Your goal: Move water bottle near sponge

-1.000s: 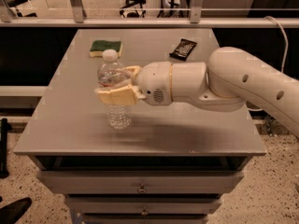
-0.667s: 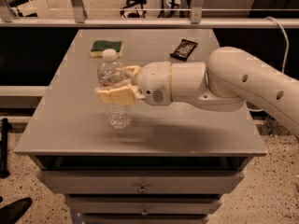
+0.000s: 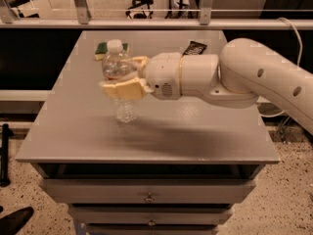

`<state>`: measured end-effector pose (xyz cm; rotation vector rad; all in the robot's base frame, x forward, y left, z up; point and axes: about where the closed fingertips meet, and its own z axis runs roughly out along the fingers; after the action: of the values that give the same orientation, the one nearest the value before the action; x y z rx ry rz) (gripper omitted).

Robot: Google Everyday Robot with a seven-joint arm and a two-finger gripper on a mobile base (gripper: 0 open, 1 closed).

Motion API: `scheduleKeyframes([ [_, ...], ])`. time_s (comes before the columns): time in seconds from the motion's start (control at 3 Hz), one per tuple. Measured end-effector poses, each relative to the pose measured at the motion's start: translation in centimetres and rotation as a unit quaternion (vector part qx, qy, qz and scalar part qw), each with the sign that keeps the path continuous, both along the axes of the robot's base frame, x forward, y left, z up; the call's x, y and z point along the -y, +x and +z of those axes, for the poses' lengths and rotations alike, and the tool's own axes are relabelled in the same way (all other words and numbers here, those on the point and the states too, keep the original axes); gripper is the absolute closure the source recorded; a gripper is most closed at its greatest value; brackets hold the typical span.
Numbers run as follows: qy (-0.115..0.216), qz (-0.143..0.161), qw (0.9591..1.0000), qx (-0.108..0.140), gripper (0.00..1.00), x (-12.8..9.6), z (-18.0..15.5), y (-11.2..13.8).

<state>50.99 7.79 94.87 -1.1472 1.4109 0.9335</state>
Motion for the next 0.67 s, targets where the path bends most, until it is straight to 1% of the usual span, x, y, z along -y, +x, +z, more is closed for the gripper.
scheduleKeyframes([
  [0.33,0.001,-0.029,0.9971,0.07,1.0,2.5,3.9,5.6],
  [0.67,0.022,-0.059,0.9931,0.099,1.0,5.0,6.3,11.6],
])
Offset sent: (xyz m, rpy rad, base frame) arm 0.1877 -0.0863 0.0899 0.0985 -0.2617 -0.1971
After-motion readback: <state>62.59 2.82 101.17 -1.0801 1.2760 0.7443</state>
